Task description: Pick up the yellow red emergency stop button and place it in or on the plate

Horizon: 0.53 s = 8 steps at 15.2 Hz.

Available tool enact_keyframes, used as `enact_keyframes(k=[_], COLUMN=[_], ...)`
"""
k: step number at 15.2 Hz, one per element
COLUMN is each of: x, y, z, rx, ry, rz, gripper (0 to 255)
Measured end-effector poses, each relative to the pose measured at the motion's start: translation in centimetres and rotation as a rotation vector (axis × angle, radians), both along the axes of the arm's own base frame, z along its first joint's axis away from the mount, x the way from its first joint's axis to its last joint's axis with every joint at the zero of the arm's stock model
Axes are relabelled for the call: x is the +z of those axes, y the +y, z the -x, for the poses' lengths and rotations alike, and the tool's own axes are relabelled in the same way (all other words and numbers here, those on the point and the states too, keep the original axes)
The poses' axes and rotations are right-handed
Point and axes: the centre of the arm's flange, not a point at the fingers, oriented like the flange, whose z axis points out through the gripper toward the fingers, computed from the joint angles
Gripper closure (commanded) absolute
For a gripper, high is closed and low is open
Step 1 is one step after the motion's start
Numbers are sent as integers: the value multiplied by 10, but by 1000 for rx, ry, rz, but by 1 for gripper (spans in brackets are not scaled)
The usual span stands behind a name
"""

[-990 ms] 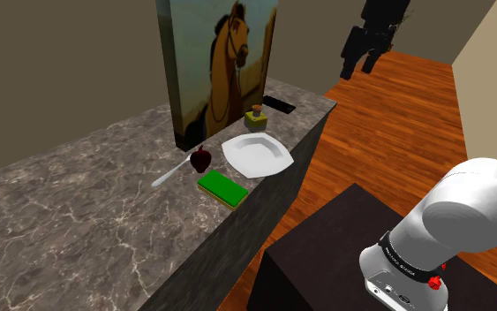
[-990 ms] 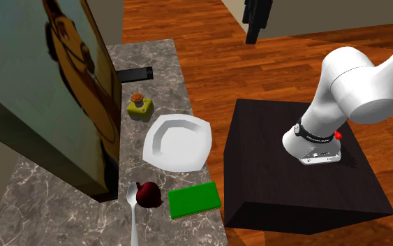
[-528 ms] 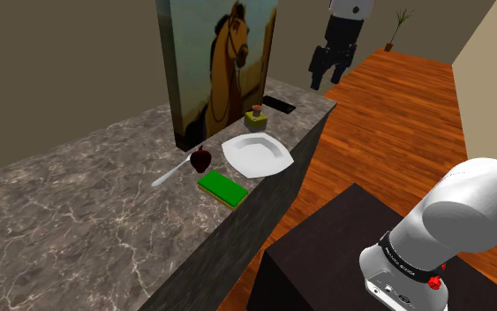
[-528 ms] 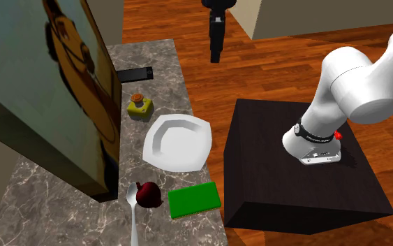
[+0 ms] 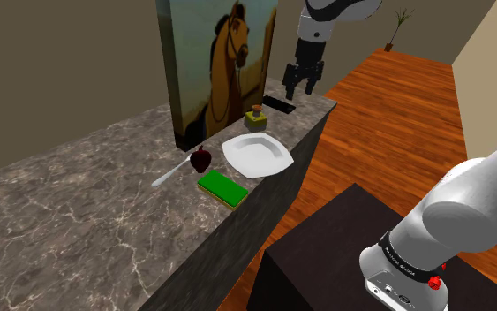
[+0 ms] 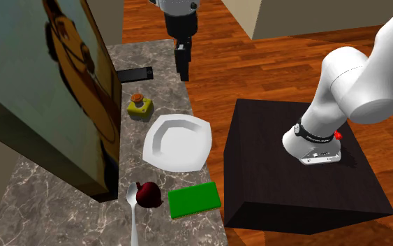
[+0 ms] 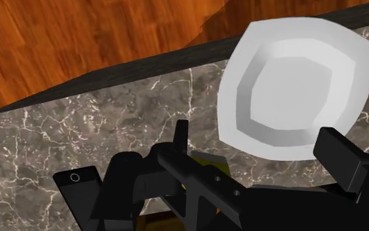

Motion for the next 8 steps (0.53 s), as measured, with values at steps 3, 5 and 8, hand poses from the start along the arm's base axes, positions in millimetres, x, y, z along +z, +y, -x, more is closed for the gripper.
enact_keyframes(k=[3, 5, 8], x=[-27, -46, -71], y=[-4, -3, -4], z=[-36, -54, -85], rx=[4, 6, 10], ry=[12, 20, 32], rz=[-7, -12, -19], gripper=[0, 0, 0])
